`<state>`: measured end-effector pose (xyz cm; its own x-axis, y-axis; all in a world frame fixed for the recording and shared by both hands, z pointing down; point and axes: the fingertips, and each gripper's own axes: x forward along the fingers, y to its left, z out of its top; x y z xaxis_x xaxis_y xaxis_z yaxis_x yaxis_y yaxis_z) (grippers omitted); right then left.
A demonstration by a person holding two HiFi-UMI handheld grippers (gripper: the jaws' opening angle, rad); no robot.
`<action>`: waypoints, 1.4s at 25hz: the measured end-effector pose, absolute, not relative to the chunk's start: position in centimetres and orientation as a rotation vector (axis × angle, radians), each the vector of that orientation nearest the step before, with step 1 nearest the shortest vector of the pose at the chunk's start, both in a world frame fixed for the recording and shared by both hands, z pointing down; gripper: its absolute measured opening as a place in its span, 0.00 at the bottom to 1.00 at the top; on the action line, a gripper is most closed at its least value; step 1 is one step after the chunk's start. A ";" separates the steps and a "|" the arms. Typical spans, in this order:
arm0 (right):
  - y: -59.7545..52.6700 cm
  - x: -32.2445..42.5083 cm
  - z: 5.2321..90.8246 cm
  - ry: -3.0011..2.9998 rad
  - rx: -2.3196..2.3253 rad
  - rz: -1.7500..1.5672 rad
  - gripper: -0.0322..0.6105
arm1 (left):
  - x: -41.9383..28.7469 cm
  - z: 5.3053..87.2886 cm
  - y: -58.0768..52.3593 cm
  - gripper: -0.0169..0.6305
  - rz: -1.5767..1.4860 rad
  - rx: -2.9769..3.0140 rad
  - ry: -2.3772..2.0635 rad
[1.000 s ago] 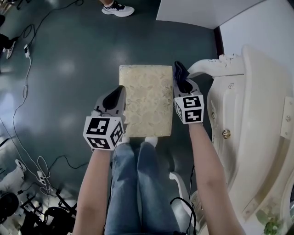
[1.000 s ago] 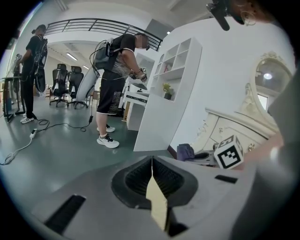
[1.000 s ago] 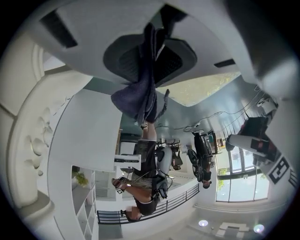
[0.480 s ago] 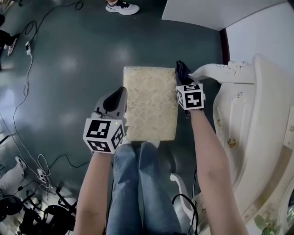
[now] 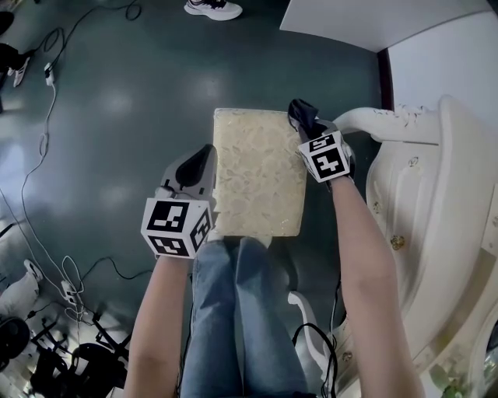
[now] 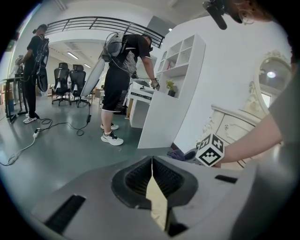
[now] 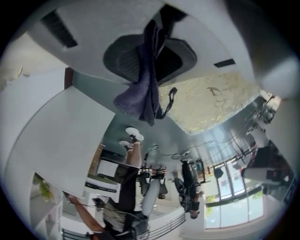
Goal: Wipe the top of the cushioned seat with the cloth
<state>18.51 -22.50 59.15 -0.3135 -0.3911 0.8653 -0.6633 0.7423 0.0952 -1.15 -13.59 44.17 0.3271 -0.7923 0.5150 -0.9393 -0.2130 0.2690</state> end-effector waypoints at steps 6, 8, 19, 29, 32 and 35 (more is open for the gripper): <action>-21.5 18.0 59.4 -1.891 0.487 0.049 0.11 | -0.4 44.5 -13.6 0.03 0.366 2.071 -1.502; -21.2 17.9 59.5 -1.870 0.426 -0.001 0.11 | -0.4 44.6 -13.4 0.03 0.369 2.069 -1.502; -18.7 18.3 59.4 -1.830 0.347 -0.041 0.11 | 0.0 44.7 -12.0 0.03 0.369 2.063 -1.485; -15.5 18.5 59.4 -1.814 0.308 -0.034 0.11 | 0.3 44.3 -11.3 0.03 0.365 2.095 -1.453; -14.7 18.6 59.4 -1.814 0.304 -0.025 0.11 | 0.6 44.5 -11.2 0.03 0.366 2.101 -1.441; -14.2 18.7 59.4 -1.812 0.300 -0.018 0.11 | 0.7 44.6 -11.3 0.03 0.365 2.105 -1.434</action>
<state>18.73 -14.21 59.43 -0.2296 -0.2127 0.9498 -0.1942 0.9662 0.1694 0.75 -11.30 44.56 0.3903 -0.7639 0.5140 -0.9166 -0.2702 0.2946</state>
